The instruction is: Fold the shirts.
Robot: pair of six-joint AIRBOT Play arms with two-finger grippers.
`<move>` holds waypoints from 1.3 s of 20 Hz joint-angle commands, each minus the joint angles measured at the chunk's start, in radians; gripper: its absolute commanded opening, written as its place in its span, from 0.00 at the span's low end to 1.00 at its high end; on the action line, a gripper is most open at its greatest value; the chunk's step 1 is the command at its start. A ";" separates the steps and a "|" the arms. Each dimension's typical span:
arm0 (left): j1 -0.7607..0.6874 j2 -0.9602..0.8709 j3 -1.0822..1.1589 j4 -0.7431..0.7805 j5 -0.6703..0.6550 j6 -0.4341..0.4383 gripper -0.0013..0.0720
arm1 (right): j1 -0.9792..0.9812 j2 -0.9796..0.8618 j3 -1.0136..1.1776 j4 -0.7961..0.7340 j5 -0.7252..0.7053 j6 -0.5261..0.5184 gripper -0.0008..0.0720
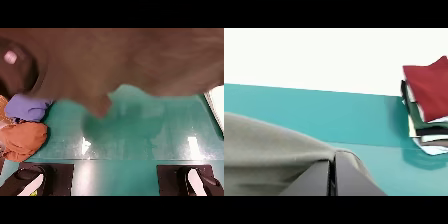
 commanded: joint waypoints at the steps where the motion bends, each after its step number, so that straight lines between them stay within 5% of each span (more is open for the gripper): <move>1: 0.001 0.013 0.014 0.055 0.026 -0.001 0.05 | -0.023 -0.084 0.184 -0.005 0.121 0.003 0.03; 7: 0.001 -0.158 -0.157 0.214 -0.124 -0.004 0.05 | 0.114 -0.350 0.228 -0.011 0.293 0.071 0.03; 12: 0.001 -0.499 -0.299 0.214 -0.216 -0.005 0.05 | 0.336 -0.616 -0.026 -0.275 0.278 0.090 0.03; 17: 0.001 -0.813 -0.320 0.214 -0.050 -0.013 0.06 | 0.419 -0.888 -0.120 -0.293 0.027 0.090 0.03; 20: 0.001 -0.869 -0.319 0.214 0.044 -0.039 0.08 | 0.422 -0.995 -0.032 -0.261 -0.001 0.090 0.03; 21: 0.001 -0.871 -0.318 0.214 0.048 -0.039 0.41 | 0.422 -1.019 0.003 -0.248 0.003 0.090 0.04; 22: 0.002 -0.871 -0.313 0.215 0.041 -0.051 0.72 | 0.422 -1.033 0.039 -0.230 0.008 0.090 0.16; 23: 0.007 -0.871 -0.299 0.216 0.010 -0.057 0.73 | 0.414 -1.043 0.072 -0.208 0.016 0.090 0.44; 24: 0.018 -0.871 -0.270 0.211 -0.054 -0.060 0.73 | 0.402 -1.047 0.109 -0.175 0.041 0.089 0.55; 26: 0.059 -0.870 -0.200 0.205 -0.240 -0.059 0.73 | 0.373 -1.030 0.146 -0.100 0.100 0.068 0.55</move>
